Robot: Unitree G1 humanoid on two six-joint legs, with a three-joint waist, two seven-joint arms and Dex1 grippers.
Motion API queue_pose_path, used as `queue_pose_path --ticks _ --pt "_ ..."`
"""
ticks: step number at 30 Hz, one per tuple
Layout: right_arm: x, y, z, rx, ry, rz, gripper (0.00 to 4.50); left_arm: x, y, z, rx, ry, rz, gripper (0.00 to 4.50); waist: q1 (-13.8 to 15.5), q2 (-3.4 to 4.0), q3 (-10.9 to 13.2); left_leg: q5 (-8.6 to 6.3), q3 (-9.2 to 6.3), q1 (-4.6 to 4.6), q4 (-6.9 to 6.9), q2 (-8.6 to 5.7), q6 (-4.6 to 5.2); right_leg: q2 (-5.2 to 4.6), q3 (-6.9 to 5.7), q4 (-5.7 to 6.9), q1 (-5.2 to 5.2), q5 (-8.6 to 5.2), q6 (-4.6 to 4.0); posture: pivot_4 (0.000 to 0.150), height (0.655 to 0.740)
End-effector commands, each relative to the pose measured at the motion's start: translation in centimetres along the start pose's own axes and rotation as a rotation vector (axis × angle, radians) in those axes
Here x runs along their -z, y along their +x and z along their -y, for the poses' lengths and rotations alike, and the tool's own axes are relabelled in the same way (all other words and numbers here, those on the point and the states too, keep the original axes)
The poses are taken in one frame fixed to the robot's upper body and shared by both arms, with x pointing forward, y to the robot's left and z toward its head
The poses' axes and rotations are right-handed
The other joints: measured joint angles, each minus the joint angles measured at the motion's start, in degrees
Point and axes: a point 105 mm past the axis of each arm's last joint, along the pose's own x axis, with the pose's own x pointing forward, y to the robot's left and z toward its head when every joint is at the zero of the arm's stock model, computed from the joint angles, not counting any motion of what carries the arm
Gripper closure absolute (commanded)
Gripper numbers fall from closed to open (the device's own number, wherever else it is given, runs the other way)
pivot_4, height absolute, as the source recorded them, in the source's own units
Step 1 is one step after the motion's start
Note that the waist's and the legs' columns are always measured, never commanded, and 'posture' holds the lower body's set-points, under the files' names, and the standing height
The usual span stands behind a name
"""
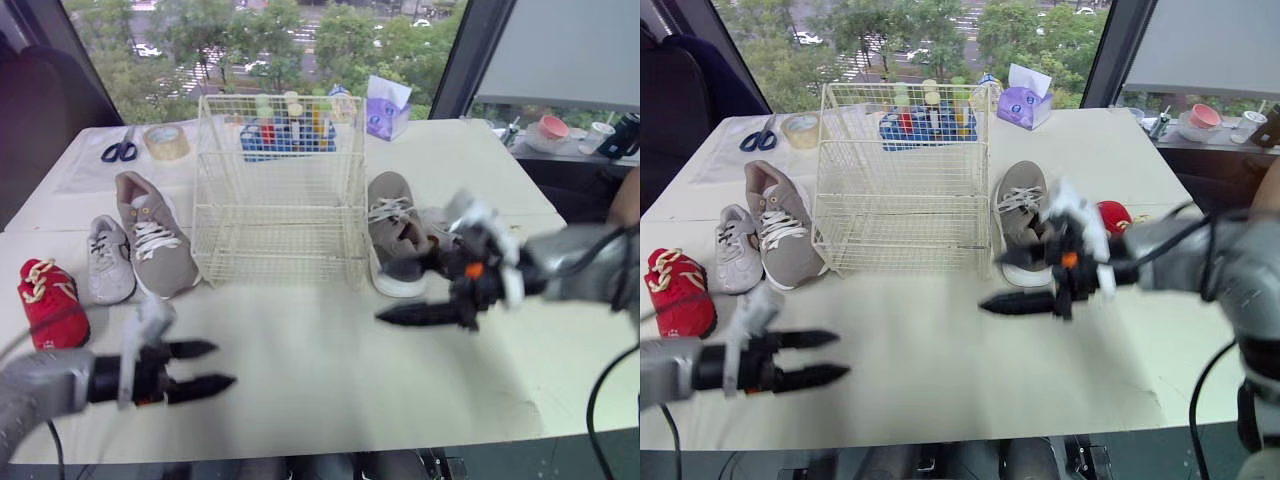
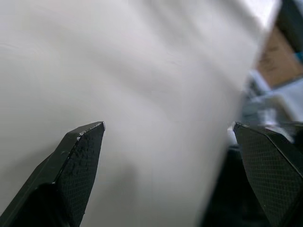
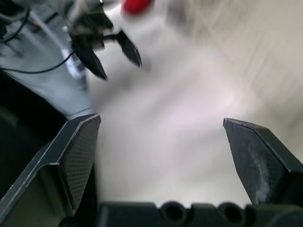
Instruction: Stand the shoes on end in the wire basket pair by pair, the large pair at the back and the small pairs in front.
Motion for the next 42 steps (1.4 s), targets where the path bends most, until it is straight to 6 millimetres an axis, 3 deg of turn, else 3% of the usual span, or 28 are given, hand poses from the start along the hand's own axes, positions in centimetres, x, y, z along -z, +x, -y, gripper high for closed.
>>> queue_pose_path --ticks 1,4,7,12,15,23,27,32,33,36,42 --pt "-1.7 0.0 -0.4 -0.043 -0.077 -0.042 0.00 -3.9 -1.3 0.8 0.026 0.135 0.059 0.04 -0.20 -0.05 -0.03 -0.02 0.02 0.00 -0.08 0.01 -0.03 0.01 0.01 -0.06 0.01 -0.01 -0.02 0.150 0.7400" --pt "-2.9 1.1 0.8 -0.038 -0.209 -0.094 0.00 -7.3 -1.8 2.0 0.076 0.217 0.133 0.04 -0.50 -0.07 -0.04 -0.11 0.23 -0.03 -0.09 0.01 0.14 0.03 0.13 -0.04 -0.02 0.09 -0.11 0.150 0.7400" --pt "-2.0 3.3 2.9 -0.052 -0.329 -0.207 0.00 -9.5 -1.7 3.1 0.117 0.278 0.192 0.04 -1.38 -0.17 -0.10 -0.14 0.75 -0.02 -0.09 -0.04 0.21 0.15 0.58 0.08 -0.01 0.20 0.16 0.150 0.7400" --pt "-0.1 6.9 5.8 -0.049 -0.397 -0.368 0.00 -9.4 -1.4 3.5 0.045 0.410 0.102 0.04 -3.18 -0.24 -0.09 -0.08 1.09 0.05 -0.07 -0.03 0.13 0.18 0.92 0.29 -0.13 0.12 0.33 0.150 0.7400" --pt "1.0 7.9 7.3 -0.022 -0.452 -0.441 0.00 -9.9 -1.7 4.1 0.033 0.438 0.114 0.04 -3.28 -0.24 -0.09 0.12 1.19 0.05 -0.07 0.03 -0.21 0.29 0.97 0.31 -0.19 0.13 0.33 0.150 0.7400" --pt "1.8 11.6 8.4 -0.027 -0.463 -0.488 0.00 -7.6 -0.8 3.5 -0.003 0.390 0.107 0.04 -3.18 -0.25 -0.09 0.27 1.15 0.15 -0.07 0.22 -0.50 0.53 0.97 0.32 -0.12 0.24 0.14 0.150 0.7400" --pt "2.5 12.4 8.3 -0.013 -0.465 -0.506 1.70 -7.0 -0.4 3.5 -0.003 0.357 0.137 0.00 -3.16 -0.27 -0.11 0.30 1.13 0.13 -0.06 0.24 -0.54 0.56 0.98 0.35 -0.13 0.28 0.06 0.150 0.7400" --pt "3.0 12.7 8.7 0.028 -0.497 -0.526 4.19 -7.2 -0.1 3.3 -0.005 0.354 0.160 0.00 -3.22 -0.30 -0.13 0.33 1.15 0.27 -0.07 0.25 -0.59 0.58 1.00 0.43 -0.08 0.30 0.03 0.150 0.7400" --pt "3.0 12.7 8.8 0.040 -0.503 -0.526 4.44 -7.2 -0.1 3.3 -0.003 0.355 0.161 0.00 -3.15 -0.31 -0.13 0.33 1.14 0.31 -0.07 0.25 -0.59 0.58 1.00 0.46 -0.06 0.30 0.03 0.150 0.7400" --pt "2.5 12.6 9.2 0.073 -0.580 -0.520 4.44 -7.3 0.2 3.3 0.000 0.357 0.167 0.00 -3.12 -0.31 -0.13 0.31 1.11 0.40 -0.07 0.26 -0.58 0.59 1.00 0.48 0.03 0.29 0.02 0.150 0.7400" --pt "1.5 13.0 5.6 -0.035 -0.592 -0.446 4.44 -7.4 0.3 3.1 0.006 0.359 0.168 0.00 -3.17 -0.30 -0.13 0.33 1.13 0.40 -0.08 0.25 -0.60 0.59 1.02 0.55 -0.01 0.29 0.01 0.150 0.7400"
